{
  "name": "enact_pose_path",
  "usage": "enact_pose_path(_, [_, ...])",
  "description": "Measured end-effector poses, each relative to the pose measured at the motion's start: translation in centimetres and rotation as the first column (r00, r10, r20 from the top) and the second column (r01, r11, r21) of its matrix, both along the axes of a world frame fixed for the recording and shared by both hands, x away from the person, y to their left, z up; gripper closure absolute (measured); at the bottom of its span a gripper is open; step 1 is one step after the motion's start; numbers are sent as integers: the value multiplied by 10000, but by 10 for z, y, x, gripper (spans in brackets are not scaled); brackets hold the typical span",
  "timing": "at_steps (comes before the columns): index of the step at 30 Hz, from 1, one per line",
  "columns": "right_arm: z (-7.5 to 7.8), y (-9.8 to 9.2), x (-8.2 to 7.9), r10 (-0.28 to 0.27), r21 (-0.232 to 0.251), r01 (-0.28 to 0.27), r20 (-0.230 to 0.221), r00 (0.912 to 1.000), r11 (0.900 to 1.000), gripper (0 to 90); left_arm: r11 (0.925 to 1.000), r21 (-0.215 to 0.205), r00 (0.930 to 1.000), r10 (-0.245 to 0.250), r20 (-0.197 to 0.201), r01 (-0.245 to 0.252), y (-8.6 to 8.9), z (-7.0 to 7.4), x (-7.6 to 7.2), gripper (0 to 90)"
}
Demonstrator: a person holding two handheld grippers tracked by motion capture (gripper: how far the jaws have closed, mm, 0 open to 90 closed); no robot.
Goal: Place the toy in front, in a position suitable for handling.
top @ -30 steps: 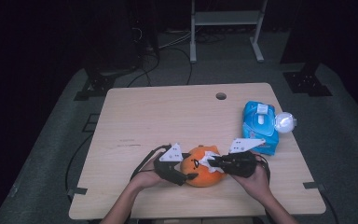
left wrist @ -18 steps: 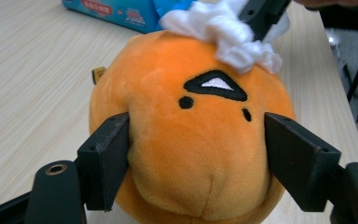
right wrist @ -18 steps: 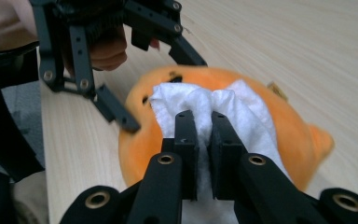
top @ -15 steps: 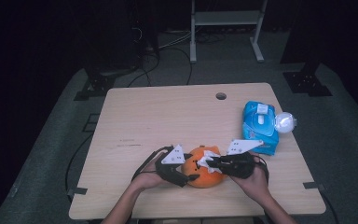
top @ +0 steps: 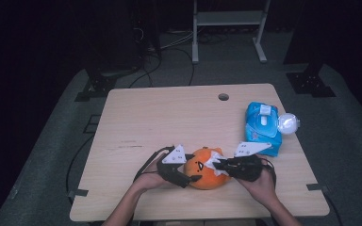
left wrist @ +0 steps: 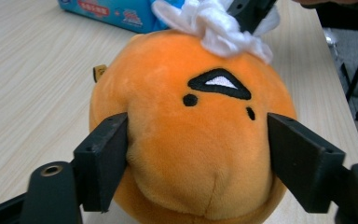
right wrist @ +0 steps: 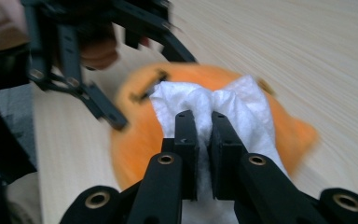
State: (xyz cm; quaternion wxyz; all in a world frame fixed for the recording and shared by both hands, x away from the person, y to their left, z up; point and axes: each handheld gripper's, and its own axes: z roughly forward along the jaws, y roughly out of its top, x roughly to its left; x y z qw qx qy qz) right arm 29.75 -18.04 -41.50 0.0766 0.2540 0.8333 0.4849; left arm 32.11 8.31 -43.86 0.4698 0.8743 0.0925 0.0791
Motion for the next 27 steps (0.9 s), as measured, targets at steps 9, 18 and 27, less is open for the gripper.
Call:
enact_pose_path(9, [-2, -6, 9, -318, 29, 318, -21, 9995, 9995, 824, 9998, -192, 10000, 40, -72, -41, 2, 2, 0, 211])
enact_pose_path(18, [2, 6, -3, 345, 117, -345, -38, 9994, 9993, 827, 9998, 70, 9998, 175, 50, -176, -3, 1, 1, 240])
enact_pose_path(27, [6, -3, 10, -479, -108, 482, 291, 9984, 9988, 827, 9997, 186, 9982, -135, 584, 124, -5, 3, -4, 238])
